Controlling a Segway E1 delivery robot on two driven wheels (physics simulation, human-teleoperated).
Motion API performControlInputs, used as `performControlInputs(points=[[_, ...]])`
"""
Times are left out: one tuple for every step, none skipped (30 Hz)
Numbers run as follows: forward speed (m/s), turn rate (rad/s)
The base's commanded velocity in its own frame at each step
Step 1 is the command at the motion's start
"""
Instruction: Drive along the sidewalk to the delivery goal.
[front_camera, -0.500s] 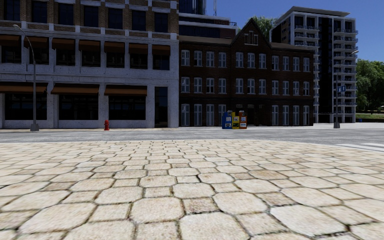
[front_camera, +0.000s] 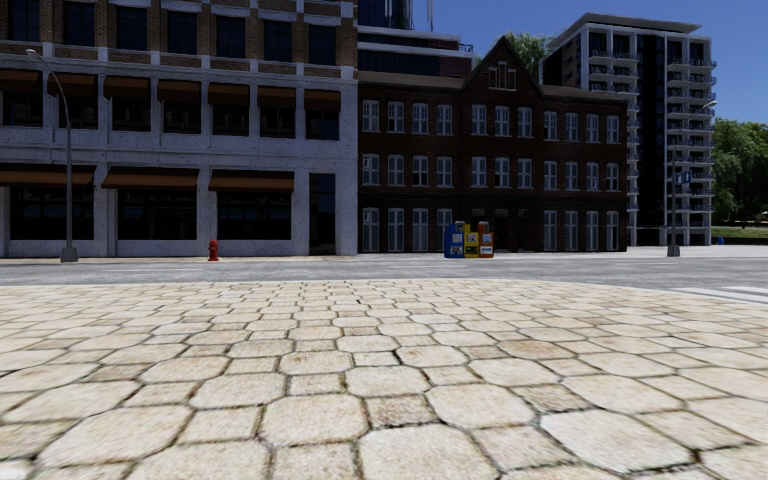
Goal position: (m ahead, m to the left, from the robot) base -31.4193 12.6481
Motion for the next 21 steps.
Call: performControlInputs(points=[[0.00,0.00],[0.00,0.00],[0.00,0.00],[0.00,0.00],[0.00,0.00],[0.00,0.00],[0.00,0.00],[0.00,0.00],[0.00,0.00],[0.00,0.00],[0.00,0.00],[0.00,0.00],[0.00,0.00],[0.00,0.00],[0.00,0.00],[0.15,-0.01],[0.37,-0.17],[0.37,-0.17],[0.44,-0.26],[0.45,-0.28],[0.36,-0.28]])
